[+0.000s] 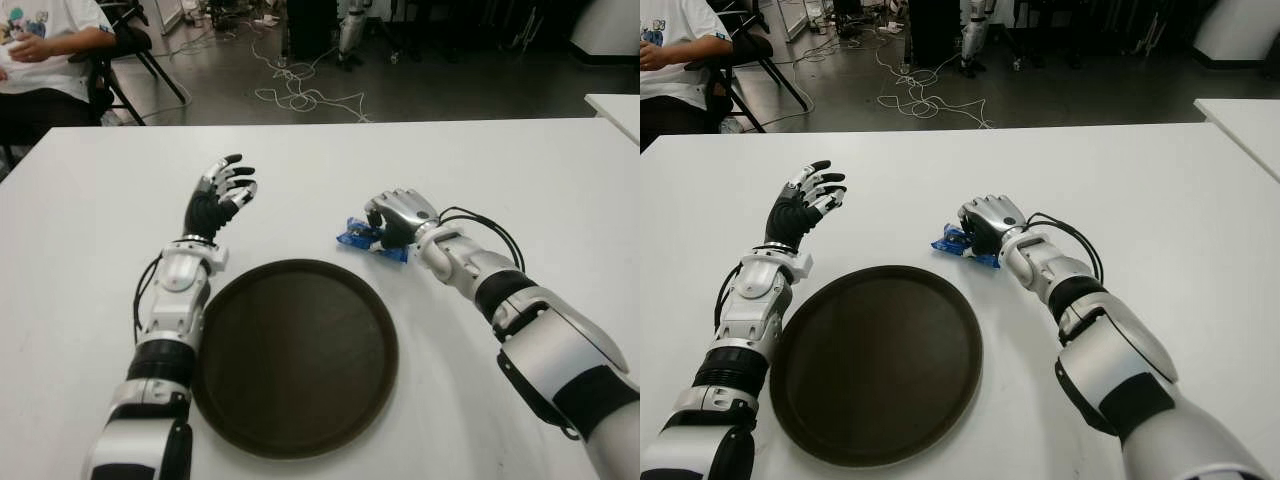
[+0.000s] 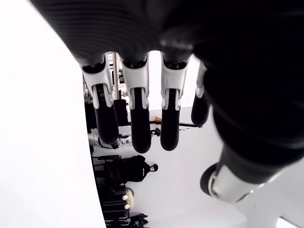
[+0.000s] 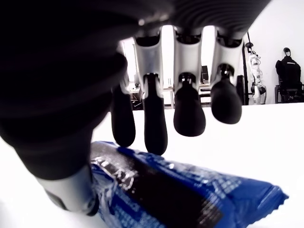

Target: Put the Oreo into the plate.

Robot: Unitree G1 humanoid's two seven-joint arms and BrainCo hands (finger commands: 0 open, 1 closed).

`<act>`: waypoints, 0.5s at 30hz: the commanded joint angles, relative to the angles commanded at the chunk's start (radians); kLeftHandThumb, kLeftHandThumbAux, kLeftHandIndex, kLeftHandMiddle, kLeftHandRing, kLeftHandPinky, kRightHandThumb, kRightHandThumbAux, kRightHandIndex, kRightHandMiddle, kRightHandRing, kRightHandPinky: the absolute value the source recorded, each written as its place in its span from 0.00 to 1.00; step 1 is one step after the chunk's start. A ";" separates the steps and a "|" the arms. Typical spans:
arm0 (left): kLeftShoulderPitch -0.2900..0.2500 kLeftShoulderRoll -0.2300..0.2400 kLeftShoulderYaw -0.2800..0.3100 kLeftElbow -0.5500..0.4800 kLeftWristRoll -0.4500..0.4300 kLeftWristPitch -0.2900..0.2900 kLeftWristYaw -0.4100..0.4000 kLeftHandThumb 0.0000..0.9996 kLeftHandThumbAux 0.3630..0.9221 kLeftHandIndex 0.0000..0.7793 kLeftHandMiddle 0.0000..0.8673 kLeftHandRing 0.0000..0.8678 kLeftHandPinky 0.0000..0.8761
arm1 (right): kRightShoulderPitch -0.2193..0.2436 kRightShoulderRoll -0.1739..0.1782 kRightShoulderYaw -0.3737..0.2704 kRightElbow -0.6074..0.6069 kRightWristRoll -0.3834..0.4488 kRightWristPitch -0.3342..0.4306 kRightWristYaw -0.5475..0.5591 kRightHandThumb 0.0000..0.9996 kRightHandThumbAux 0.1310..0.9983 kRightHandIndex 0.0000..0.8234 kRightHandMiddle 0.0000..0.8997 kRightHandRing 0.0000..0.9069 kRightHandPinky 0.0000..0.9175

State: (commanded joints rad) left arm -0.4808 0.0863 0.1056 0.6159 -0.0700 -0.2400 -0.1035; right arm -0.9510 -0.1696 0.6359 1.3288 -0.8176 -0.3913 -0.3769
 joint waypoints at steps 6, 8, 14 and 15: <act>0.000 -0.002 -0.002 -0.003 0.001 0.000 0.003 0.24 0.69 0.24 0.33 0.32 0.32 | 0.000 -0.004 0.002 0.000 -0.001 -0.003 -0.008 0.17 0.77 0.68 0.79 0.80 0.79; 0.000 -0.002 -0.002 -0.003 0.002 0.001 0.003 0.24 0.68 0.25 0.34 0.32 0.32 | 0.000 -0.005 0.002 0.000 -0.001 -0.005 -0.013 0.16 0.76 0.68 0.78 0.79 0.78; 0.001 -0.005 -0.001 -0.010 -0.005 0.009 -0.002 0.26 0.72 0.25 0.34 0.33 0.34 | -0.001 -0.006 0.006 0.002 -0.004 -0.001 -0.018 0.16 0.76 0.69 0.80 0.80 0.79; 0.002 -0.006 -0.001 -0.011 -0.006 0.011 -0.001 0.26 0.72 0.25 0.34 0.33 0.34 | -0.001 -0.006 0.007 0.003 -0.005 -0.001 -0.018 0.17 0.76 0.69 0.79 0.80 0.79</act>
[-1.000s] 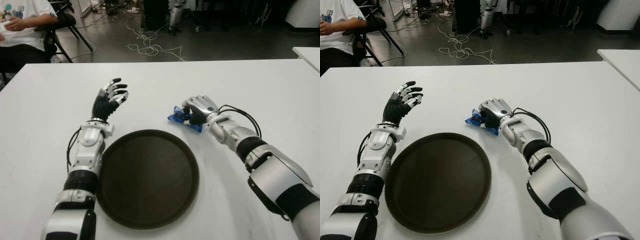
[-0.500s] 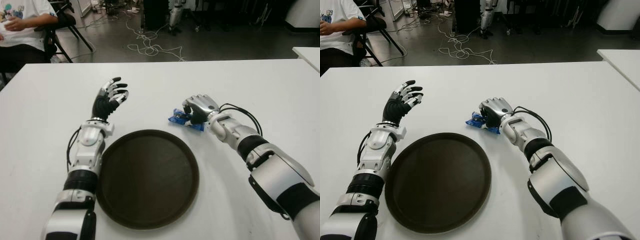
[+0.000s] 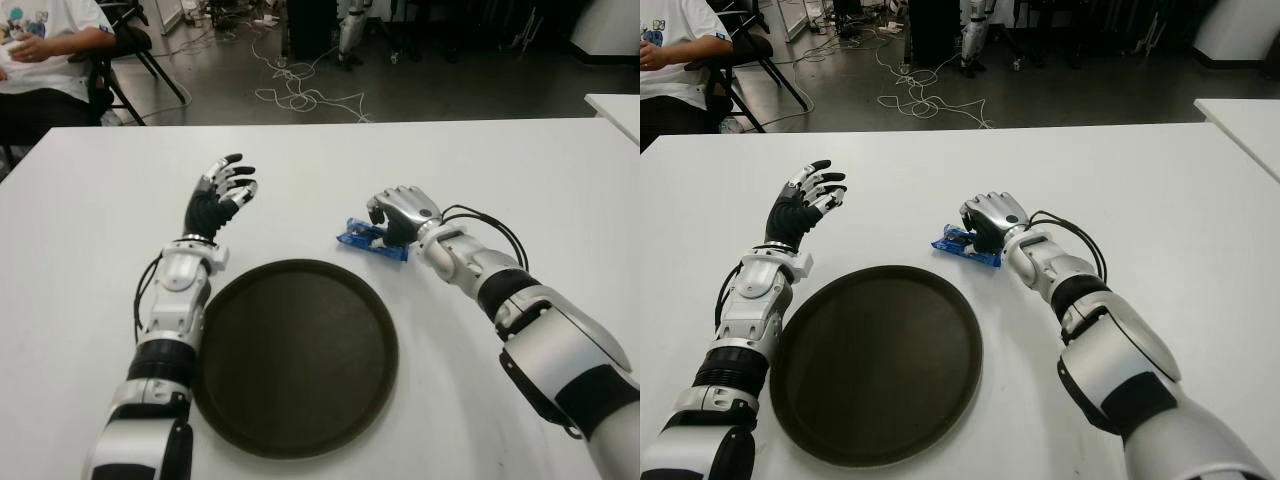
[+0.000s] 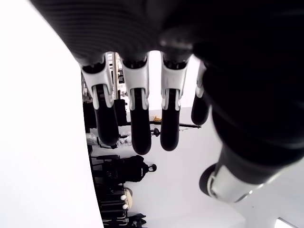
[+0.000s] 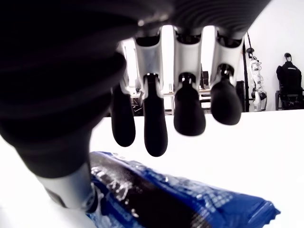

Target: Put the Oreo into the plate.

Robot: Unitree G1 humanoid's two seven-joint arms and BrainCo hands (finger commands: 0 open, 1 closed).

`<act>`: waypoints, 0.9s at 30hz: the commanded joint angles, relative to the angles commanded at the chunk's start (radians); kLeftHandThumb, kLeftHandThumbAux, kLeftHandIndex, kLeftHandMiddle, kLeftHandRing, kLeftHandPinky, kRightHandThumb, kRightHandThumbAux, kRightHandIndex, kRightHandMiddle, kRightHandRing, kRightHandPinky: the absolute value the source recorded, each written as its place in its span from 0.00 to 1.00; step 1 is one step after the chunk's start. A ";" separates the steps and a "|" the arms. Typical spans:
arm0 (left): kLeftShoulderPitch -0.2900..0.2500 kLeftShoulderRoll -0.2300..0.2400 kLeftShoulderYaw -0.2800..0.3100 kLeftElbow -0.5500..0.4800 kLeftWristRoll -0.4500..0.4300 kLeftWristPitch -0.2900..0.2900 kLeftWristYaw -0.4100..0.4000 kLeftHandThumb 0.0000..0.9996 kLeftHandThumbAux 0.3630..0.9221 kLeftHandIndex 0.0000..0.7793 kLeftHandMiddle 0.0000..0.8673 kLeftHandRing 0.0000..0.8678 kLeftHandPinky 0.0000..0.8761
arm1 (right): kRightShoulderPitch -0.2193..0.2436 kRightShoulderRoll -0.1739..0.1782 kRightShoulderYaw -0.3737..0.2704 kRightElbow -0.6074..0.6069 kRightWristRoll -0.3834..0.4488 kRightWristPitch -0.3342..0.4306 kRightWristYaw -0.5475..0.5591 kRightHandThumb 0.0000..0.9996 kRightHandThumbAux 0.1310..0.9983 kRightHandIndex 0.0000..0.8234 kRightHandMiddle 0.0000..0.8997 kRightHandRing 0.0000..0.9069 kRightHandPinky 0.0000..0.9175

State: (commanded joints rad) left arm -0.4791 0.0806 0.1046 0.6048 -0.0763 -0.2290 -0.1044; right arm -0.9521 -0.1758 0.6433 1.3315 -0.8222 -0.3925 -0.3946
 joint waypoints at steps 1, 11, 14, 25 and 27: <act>0.000 -0.001 0.000 -0.001 -0.001 0.001 0.001 0.26 0.73 0.25 0.34 0.33 0.34 | 0.000 0.000 0.001 0.000 0.000 0.000 0.000 0.17 0.76 0.69 0.79 0.80 0.79; 0.003 -0.001 -0.001 -0.009 0.002 0.008 0.010 0.25 0.70 0.24 0.34 0.33 0.33 | -0.001 -0.003 0.013 -0.001 -0.003 -0.004 -0.005 0.16 0.77 0.70 0.81 0.81 0.78; 0.004 0.000 -0.001 -0.010 0.003 0.010 0.011 0.25 0.69 0.24 0.34 0.33 0.33 | -0.001 -0.003 0.015 -0.001 -0.002 -0.005 -0.008 0.16 0.77 0.70 0.81 0.81 0.79; 0.005 0.006 -0.003 -0.004 0.011 0.004 0.012 0.25 0.71 0.25 0.33 0.32 0.33 | 0.007 -0.007 0.015 -0.007 0.003 -0.017 -0.033 0.15 0.75 0.67 0.73 0.74 0.71; 0.004 0.006 -0.002 -0.001 0.007 0.004 0.008 0.25 0.71 0.25 0.33 0.32 0.33 | 0.021 -0.008 0.015 0.008 0.002 -0.002 -0.041 0.13 0.72 0.61 0.65 0.66 0.63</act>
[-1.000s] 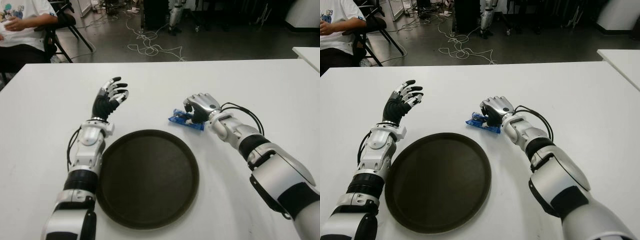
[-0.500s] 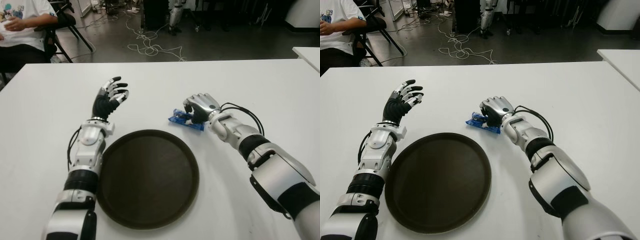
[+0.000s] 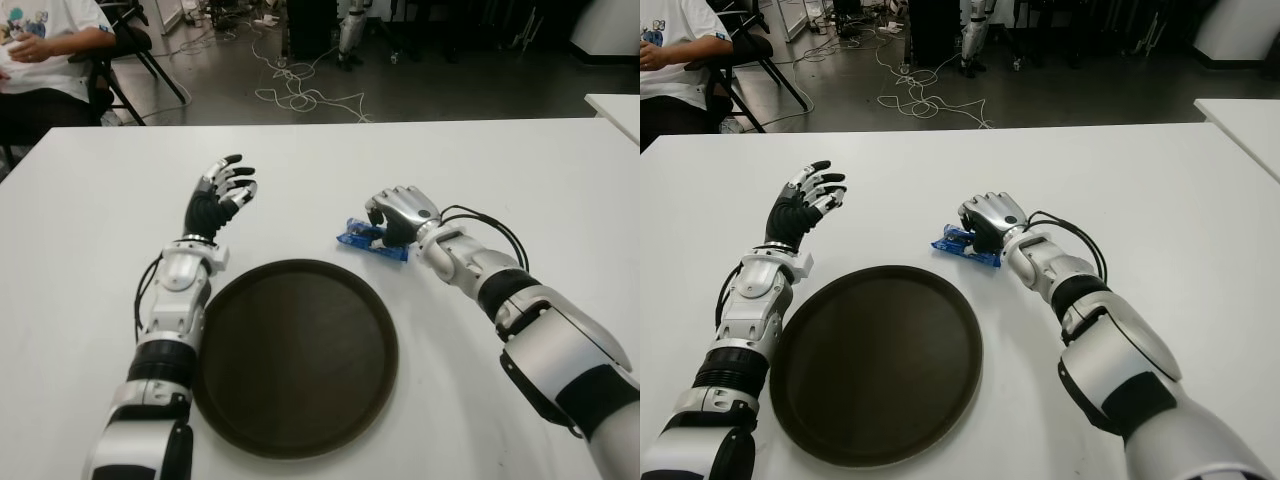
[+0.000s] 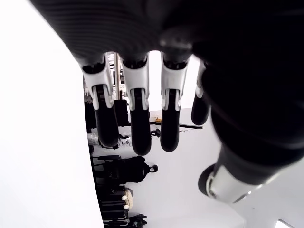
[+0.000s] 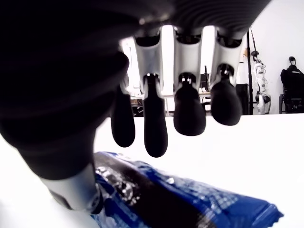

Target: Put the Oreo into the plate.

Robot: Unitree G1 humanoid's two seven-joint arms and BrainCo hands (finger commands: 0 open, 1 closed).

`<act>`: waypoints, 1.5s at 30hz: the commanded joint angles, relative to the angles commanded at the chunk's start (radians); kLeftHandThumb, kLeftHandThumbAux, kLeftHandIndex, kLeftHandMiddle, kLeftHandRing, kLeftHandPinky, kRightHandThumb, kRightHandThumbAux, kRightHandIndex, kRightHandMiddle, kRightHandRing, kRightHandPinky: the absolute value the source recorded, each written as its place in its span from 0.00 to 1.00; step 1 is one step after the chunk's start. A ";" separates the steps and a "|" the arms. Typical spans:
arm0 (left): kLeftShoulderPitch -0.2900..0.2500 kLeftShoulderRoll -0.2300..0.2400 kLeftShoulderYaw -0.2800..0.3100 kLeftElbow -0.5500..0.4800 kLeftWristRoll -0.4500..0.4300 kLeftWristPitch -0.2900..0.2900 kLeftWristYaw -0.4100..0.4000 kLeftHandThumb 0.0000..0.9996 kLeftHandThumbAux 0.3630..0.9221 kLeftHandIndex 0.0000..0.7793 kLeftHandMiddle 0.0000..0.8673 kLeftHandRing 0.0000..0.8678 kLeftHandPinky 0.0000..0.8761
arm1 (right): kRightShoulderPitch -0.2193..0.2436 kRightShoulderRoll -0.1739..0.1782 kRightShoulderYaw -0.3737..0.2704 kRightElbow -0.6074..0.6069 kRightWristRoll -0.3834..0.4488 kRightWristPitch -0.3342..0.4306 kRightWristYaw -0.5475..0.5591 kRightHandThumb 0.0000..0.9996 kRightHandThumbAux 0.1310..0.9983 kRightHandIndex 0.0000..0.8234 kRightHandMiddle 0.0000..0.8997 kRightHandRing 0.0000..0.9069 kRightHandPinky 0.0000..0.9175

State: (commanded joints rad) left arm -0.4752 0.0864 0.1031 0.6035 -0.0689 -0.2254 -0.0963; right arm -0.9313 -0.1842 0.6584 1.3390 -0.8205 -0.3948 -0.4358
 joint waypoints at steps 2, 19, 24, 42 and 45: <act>0.000 0.000 0.002 0.002 -0.004 -0.001 -0.005 0.25 0.70 0.25 0.33 0.32 0.33 | 0.011 0.005 -0.002 0.018 0.001 0.026 0.008 0.09 0.64 0.41 0.44 0.46 0.46; 0.006 0.005 0.001 0.005 -0.002 -0.023 -0.016 0.25 0.68 0.26 0.34 0.32 0.34 | -0.005 0.014 0.004 0.013 0.001 0.082 0.098 0.00 0.38 0.00 0.00 0.00 0.00; 0.008 0.005 0.000 0.003 0.002 -0.028 -0.014 0.25 0.68 0.26 0.34 0.33 0.34 | -0.007 0.011 0.015 0.011 -0.009 0.090 0.097 0.00 0.37 0.00 0.00 0.00 0.00; 0.007 0.006 -0.006 0.001 0.019 -0.024 -0.003 0.24 0.67 0.26 0.34 0.32 0.33 | -0.009 0.007 0.037 0.010 -0.016 0.095 0.092 0.00 0.37 0.00 0.00 0.00 0.00; 0.007 0.005 -0.004 0.002 0.021 -0.029 -0.001 0.25 0.68 0.26 0.34 0.32 0.33 | -0.008 0.006 0.038 0.010 -0.012 0.086 0.099 0.00 0.37 0.00 0.00 0.00 0.00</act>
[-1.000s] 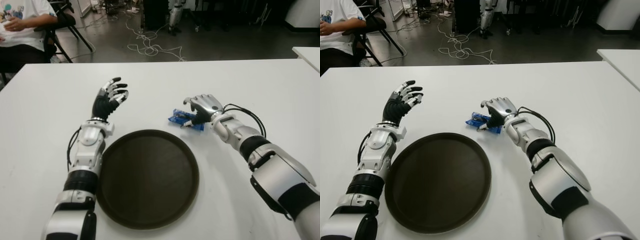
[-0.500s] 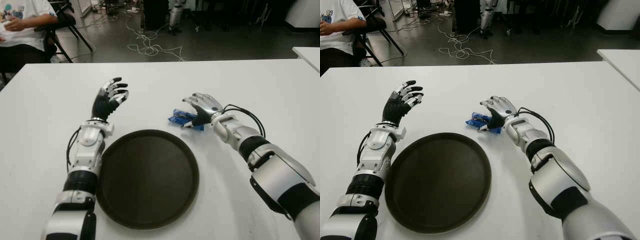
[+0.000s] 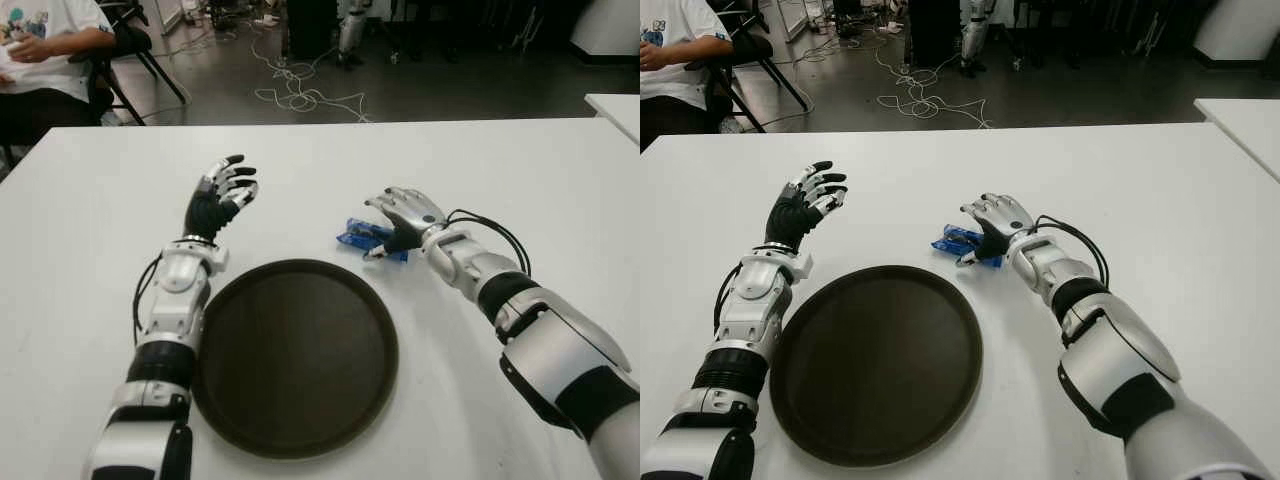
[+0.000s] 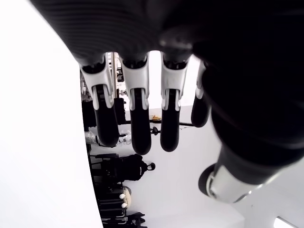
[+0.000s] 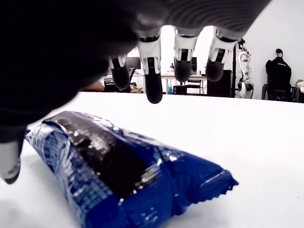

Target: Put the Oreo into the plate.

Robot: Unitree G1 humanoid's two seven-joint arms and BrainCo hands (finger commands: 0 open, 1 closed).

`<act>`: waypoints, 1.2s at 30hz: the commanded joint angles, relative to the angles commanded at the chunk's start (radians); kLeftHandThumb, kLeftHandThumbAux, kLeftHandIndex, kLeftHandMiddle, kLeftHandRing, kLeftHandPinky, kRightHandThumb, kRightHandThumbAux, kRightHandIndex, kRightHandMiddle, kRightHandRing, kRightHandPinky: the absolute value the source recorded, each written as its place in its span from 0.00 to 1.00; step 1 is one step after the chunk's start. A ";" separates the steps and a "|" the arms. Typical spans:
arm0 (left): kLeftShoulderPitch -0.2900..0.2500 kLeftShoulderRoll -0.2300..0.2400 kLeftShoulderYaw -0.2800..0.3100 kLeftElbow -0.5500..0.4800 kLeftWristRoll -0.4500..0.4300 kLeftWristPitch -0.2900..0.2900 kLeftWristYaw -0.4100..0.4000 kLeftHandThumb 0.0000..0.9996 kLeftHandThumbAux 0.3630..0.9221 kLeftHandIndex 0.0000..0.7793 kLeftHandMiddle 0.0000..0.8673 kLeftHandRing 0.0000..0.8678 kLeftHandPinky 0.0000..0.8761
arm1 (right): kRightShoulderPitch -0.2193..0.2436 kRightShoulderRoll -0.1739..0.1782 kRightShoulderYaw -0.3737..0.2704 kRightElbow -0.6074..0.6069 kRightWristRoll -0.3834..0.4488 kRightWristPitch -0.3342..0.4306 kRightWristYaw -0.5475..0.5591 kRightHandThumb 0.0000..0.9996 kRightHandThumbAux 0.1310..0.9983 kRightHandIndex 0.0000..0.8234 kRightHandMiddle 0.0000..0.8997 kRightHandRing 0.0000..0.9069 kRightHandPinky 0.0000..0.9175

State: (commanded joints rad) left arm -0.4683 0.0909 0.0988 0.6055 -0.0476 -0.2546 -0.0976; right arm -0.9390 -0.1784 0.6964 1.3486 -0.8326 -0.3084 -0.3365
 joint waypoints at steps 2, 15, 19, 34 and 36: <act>0.000 -0.001 0.001 0.000 0.000 0.000 0.000 0.26 0.69 0.27 0.34 0.32 0.33 | 0.001 0.000 0.000 0.000 0.002 -0.003 0.003 0.00 0.36 0.00 0.00 0.00 0.00; 0.003 -0.004 0.000 -0.011 -0.011 0.004 -0.012 0.25 0.70 0.26 0.34 0.32 0.34 | 0.015 0.019 -0.018 0.002 0.027 -0.021 0.102 0.00 0.38 0.00 0.00 0.00 0.01; 0.004 -0.003 -0.002 -0.016 -0.006 0.014 -0.008 0.24 0.68 0.26 0.34 0.32 0.33 | 0.019 0.026 -0.026 0.003 0.033 -0.021 0.143 0.00 0.37 0.00 0.00 0.00 0.02; 0.005 -0.005 -0.003 -0.019 -0.003 0.010 -0.003 0.25 0.69 0.26 0.33 0.31 0.32 | 0.026 0.036 -0.054 0.004 0.044 -0.020 0.221 0.00 0.32 0.00 0.03 0.02 0.02; 0.005 -0.006 -0.003 -0.020 -0.002 0.009 -0.002 0.24 0.70 0.26 0.33 0.31 0.32 | 0.026 0.037 -0.056 0.003 0.045 -0.020 0.222 0.00 0.32 0.00 0.04 0.03 0.03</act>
State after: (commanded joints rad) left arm -0.4631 0.0850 0.0957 0.5857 -0.0499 -0.2456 -0.0996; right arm -0.9128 -0.1415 0.6402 1.3519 -0.7879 -0.3283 -0.1145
